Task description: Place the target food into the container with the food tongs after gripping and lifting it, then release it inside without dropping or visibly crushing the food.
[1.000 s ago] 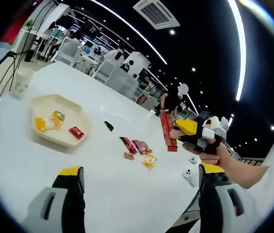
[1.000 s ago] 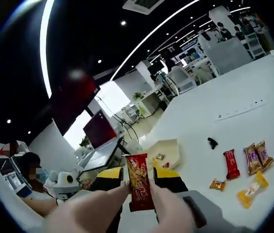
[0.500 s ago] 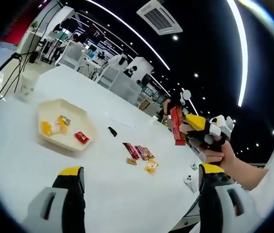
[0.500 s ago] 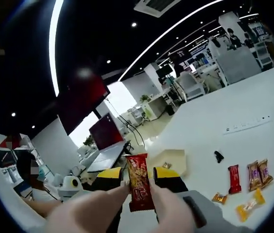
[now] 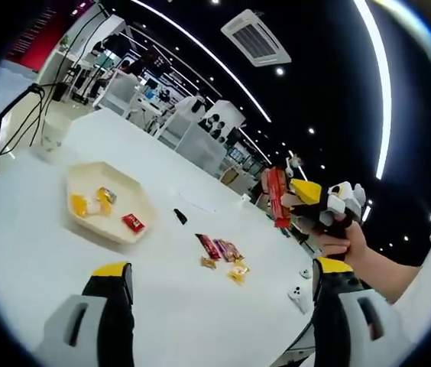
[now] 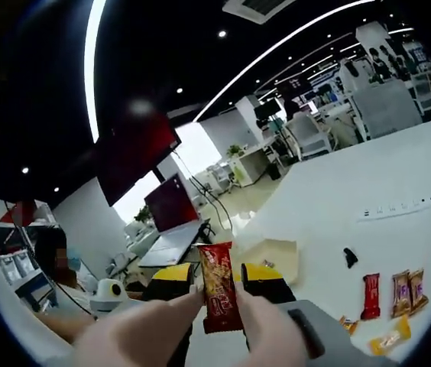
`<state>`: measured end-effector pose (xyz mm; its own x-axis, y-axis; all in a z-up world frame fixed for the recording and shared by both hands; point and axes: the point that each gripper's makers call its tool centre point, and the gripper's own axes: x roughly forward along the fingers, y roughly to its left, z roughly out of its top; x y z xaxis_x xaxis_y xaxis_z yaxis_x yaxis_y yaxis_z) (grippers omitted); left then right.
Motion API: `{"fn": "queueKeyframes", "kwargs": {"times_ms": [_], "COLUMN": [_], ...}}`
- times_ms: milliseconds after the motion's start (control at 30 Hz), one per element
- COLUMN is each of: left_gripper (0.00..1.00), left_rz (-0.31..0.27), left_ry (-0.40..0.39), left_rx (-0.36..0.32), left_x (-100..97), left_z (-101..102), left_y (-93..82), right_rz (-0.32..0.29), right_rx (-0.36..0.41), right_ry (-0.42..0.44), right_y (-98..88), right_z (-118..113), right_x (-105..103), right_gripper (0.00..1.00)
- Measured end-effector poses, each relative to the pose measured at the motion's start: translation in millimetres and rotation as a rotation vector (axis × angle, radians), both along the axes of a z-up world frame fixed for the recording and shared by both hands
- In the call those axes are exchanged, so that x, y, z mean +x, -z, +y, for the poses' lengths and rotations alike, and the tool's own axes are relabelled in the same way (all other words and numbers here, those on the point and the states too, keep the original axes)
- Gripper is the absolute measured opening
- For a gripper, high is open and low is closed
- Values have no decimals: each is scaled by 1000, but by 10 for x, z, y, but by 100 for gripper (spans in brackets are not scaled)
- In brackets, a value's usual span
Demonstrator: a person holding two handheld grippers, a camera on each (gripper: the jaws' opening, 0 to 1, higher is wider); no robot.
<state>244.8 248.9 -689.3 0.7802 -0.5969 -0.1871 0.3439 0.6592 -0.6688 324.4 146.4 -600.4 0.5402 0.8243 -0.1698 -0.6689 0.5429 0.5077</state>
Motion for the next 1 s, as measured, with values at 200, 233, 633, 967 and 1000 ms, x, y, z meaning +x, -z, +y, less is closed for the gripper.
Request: {"fn": "queueKeyframes", "kwargs": {"times_ms": [200, 233, 633, 967, 1000], "left_gripper": [99, 98, 99, 99, 99], "left_rz": [-6, -1, 24, 65, 65], "left_ry": [-29, -30, -12, 0, 0], "left_rx": [-12, -18, -19, 45, 48], "left_x": [-10, -15, -61, -141, -146], "left_z": [60, 58, 33, 50, 45], "left_y": [-4, 1, 43, 145, 150], "right_rz": [-11, -11, -35, -16, -16], "right_rx": [-28, -29, -60, -82, -85], "right_ry": [-19, -20, -37, -48, -47], "right_y": [-7, -7, -59, 33, 36], "right_z": [81, 85, 198, 250, 250], "right_x": [45, 49, 193, 234, 244], "right_gripper": [23, 23, 23, 23, 23]}}
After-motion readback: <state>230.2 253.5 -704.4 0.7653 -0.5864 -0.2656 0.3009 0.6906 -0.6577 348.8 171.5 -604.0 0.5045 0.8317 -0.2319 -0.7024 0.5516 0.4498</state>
